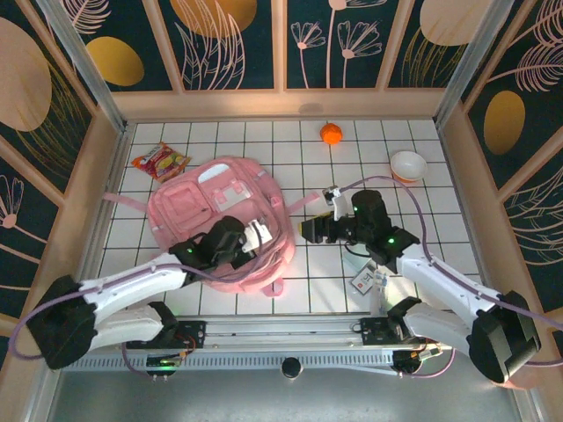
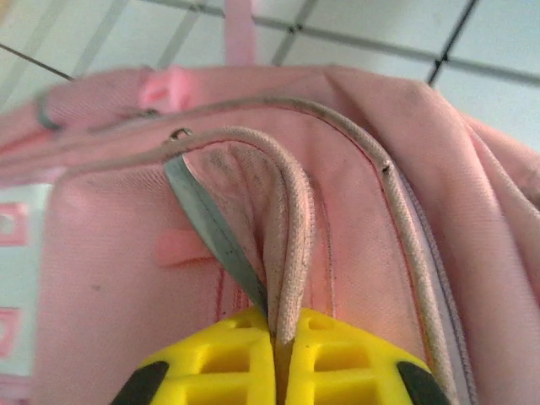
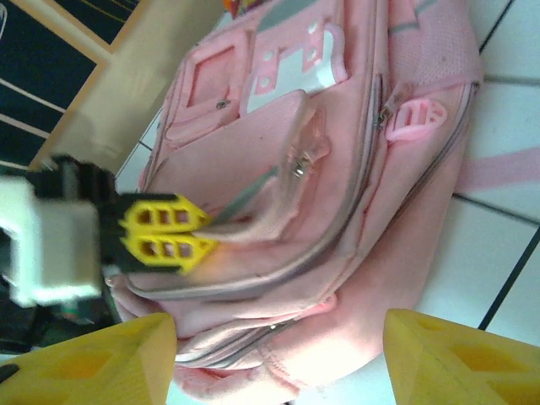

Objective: Pack the student bag

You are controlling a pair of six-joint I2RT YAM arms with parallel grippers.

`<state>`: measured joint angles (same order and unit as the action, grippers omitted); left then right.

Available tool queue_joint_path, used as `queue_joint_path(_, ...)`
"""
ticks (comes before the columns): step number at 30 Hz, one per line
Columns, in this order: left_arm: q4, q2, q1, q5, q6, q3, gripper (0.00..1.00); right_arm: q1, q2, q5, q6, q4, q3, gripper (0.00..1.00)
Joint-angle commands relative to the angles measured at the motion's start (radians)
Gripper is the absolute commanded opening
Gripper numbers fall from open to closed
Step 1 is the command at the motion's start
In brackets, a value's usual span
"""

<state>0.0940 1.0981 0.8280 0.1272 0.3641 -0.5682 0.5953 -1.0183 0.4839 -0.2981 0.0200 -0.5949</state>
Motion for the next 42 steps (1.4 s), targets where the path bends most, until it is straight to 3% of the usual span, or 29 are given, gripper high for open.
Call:
queue_joint_path(1, -0.067, -0.192, -0.079, -0.206, 0.087, -0.059, 0.0, -0.012, 0.058, -0.033, 0.18, 0.042, 0.013, 0.65)
queue_joint_path(4, -0.038, -0.266, -0.143, -0.357, 0.127, -0.102, 0.0, -0.014, 0.081, 0.011, 0.278, 0.052, 0.019, 0.67)
queue_joint_path(8, 0.026, -0.28, -0.172, -0.441, 0.197, -0.155, 0.0, 0.024, 0.055, 0.151, 0.439, 0.002, -0.011, 0.67)
queue_joint_path(12, 0.027, -0.288, -0.219, -0.497, 0.221, -0.192, 0.0, 0.089, -0.001, 0.24, 0.634, -0.122, -0.071, 0.67)
queue_joint_path(19, 0.017, -0.276, -0.263, -0.529, 0.247, -0.22, 0.0, 0.077, -0.073, 0.351, 0.738, -0.271, -0.106, 0.66)
queue_joint_path(28, -0.041, -0.239, -0.268, -0.511, 0.213, -0.225, 0.0, 0.104, 0.028, 0.295, 0.52, -0.255, -0.078, 0.57)
queue_joint_path(33, -0.058, -0.225, -0.268, -0.511, 0.198, -0.22, 0.0, 0.228, 0.101, 0.119, 0.322, -0.155, -0.017, 0.54)
queue_joint_path(42, -0.063, -0.208, -0.27, -0.543, 0.2, -0.237, 0.0, 0.286, 0.003, -0.028, 0.276, -0.078, -0.025, 0.51)
